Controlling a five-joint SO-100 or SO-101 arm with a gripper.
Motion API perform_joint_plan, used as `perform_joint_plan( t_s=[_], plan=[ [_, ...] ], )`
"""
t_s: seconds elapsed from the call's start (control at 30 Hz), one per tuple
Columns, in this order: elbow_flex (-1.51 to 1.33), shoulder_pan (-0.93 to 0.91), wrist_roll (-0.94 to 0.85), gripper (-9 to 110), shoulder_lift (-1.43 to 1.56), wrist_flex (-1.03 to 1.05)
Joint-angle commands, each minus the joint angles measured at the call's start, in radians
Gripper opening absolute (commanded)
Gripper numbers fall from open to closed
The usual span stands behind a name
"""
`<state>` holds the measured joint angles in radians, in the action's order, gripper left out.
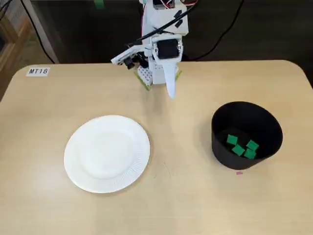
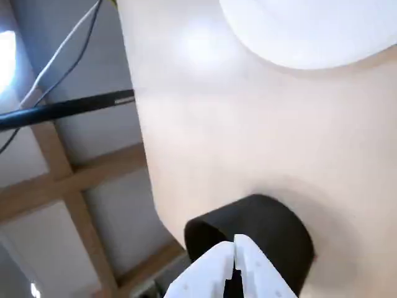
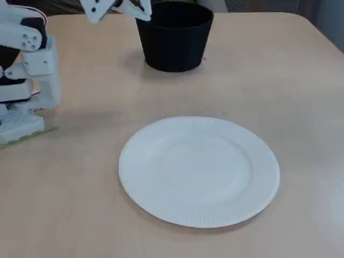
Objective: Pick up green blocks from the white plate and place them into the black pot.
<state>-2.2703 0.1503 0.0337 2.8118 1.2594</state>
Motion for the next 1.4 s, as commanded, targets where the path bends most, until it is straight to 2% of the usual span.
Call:
perform_joint_plan(
  t_s=[0.0, 0.2, 0.33, 0.5, 0.7, 0.9, 1.07, 1.2, 1.37],
  plan=[
    [-0.026, 0.014, -0.026, -2, 0.023, -0.002],
    [-0.011, -0.041, -0.044, -2, -0.002, -0.015],
    [0.074, -0.057, -0.054, -2, -0.129, -0.038],
    [0.370, -0.054, -0.080, -2, -0.446, -0.015],
    [0.782, -0.038, -0.015, -2, -0.770, 0.009],
    [1.017, -0.023, 0.040, -2, -0.919, 0.098],
    [0.927, -0.129, -0.060, -2, -0.867, 0.224],
    [0.626, -0.184, -0.094, -2, -0.634, 0.106],
    [0.267, -0.161, -0.069, -2, -0.318, -0.061]
  ],
)
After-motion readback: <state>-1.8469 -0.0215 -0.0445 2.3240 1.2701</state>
